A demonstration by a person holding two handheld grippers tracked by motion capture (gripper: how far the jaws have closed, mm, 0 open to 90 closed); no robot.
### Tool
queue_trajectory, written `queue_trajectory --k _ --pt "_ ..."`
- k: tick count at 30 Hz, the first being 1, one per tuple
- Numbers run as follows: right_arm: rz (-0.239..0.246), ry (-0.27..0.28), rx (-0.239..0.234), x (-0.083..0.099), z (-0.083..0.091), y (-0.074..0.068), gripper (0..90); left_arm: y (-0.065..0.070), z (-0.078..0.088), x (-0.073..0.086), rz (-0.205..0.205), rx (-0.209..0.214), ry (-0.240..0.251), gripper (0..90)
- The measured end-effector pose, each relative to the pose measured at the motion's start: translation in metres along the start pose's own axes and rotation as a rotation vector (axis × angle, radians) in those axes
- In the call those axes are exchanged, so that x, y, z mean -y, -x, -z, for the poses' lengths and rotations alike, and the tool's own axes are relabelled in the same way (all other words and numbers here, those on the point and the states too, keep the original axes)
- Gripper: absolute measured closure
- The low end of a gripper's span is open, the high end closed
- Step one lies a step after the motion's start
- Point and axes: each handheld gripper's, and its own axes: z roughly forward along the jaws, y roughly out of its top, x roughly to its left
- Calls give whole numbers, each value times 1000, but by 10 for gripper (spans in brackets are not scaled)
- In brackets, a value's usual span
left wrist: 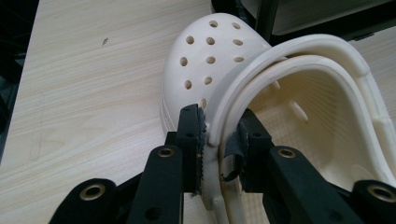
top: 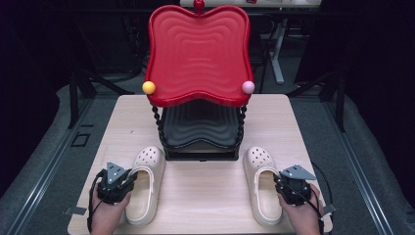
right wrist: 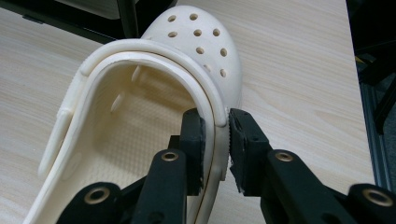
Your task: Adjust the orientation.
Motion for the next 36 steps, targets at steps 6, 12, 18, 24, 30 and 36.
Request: queue_trajectory --k 6,12,18,24,30,36 --pt "-37 21 -13 2 8 -1 767 -1 6 0 27 26 3 753" --pt "-44 44 -17 3 20 -3 767 -3 19 -1 42 49 28 754" --pt "-43 73 -12 3 36 -5 767 -4 35 0 48 73 50 753" --pt "-33 106 -11 -2 49 -10 767 -2 46 -3 50 94 75 753" --pt "-22 133 -16 -9 56 -13 767 2 53 -7 44 112 94 753" --pt "-3 163 -22 -16 64 -16 767 6 58 -12 36 127 109 754"
